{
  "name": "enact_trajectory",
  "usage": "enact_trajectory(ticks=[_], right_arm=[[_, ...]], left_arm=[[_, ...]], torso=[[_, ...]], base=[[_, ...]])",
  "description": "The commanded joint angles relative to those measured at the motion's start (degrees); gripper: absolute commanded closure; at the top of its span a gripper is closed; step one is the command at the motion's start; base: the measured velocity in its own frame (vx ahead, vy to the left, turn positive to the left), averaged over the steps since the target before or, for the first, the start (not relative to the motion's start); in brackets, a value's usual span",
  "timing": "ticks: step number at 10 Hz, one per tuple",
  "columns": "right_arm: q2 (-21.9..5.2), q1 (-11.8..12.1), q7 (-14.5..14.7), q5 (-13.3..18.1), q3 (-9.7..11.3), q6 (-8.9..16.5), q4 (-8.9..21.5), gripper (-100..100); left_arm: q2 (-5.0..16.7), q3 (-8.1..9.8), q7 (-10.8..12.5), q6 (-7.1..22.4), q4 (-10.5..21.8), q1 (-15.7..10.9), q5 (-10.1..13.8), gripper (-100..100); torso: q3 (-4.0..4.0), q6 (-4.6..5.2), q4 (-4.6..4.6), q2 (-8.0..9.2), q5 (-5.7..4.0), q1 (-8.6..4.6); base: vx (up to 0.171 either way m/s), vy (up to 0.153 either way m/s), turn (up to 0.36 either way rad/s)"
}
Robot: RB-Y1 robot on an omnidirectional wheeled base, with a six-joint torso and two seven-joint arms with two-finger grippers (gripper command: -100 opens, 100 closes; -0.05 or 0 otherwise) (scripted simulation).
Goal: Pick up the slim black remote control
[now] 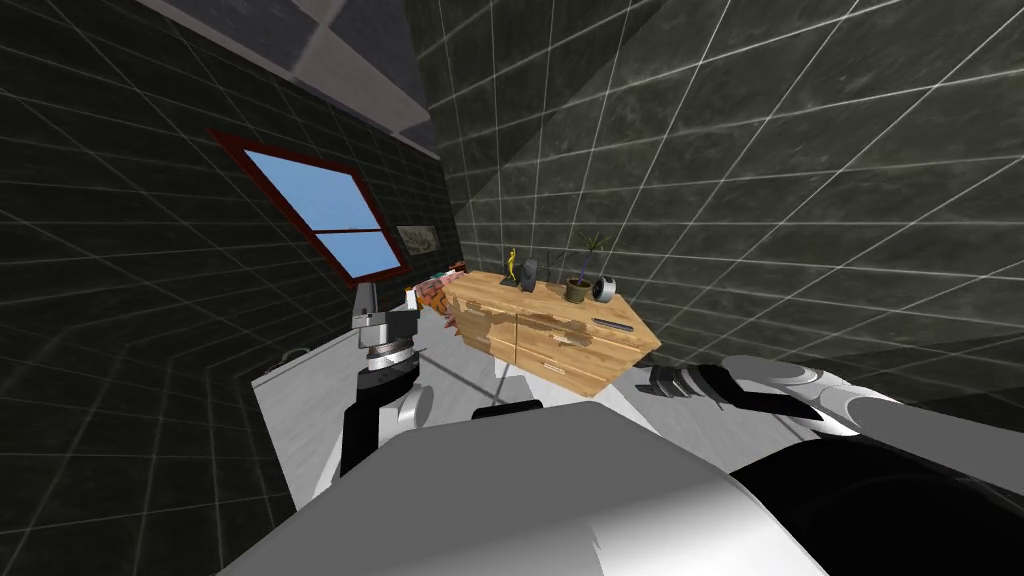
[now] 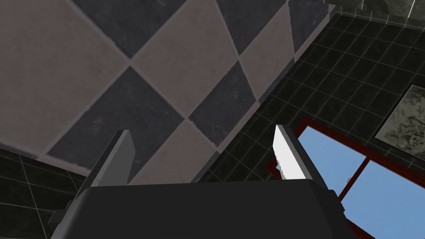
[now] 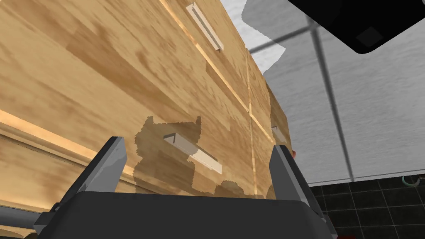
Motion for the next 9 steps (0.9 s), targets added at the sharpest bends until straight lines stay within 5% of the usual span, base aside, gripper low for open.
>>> enact_trajectory(ticks=[1, 5, 9], right_arm=[[-1.94, -0.27, 0.30, 0.51, 0.84, 0.00, 0.43, -100], [-8.80, -0.04, 3.57, 2.10, 4.80, -0.31, 3.14, -100], [-13.93, 0.48, 7.38, 3.07, 9.57, -0.66, 4.72, -100]], left_arm=[[0.00, 0.00, 0.00, 0.00, 0.00, 0.00, 0.00, 0], [0.00, 0.00, 0.00, 0.00, 0.00, 0.00, 0.00, 0], [0.01, 0.01, 0.00, 0.00, -0.01, 0.02, 0.00, 0]], torso=[[0.00, 0.00, 0.00, 0.00, 0.00, 0.00], [0.00, 0.00, 0.00, 0.00, -0.01, -0.06], [-0.31, -0.02, -0.13, -0.51, -0.09, -0.30]], base=[[0.076, -0.005, 0.108], [0.106, -0.015, 0.207], [0.202, -0.084, 0.258]])
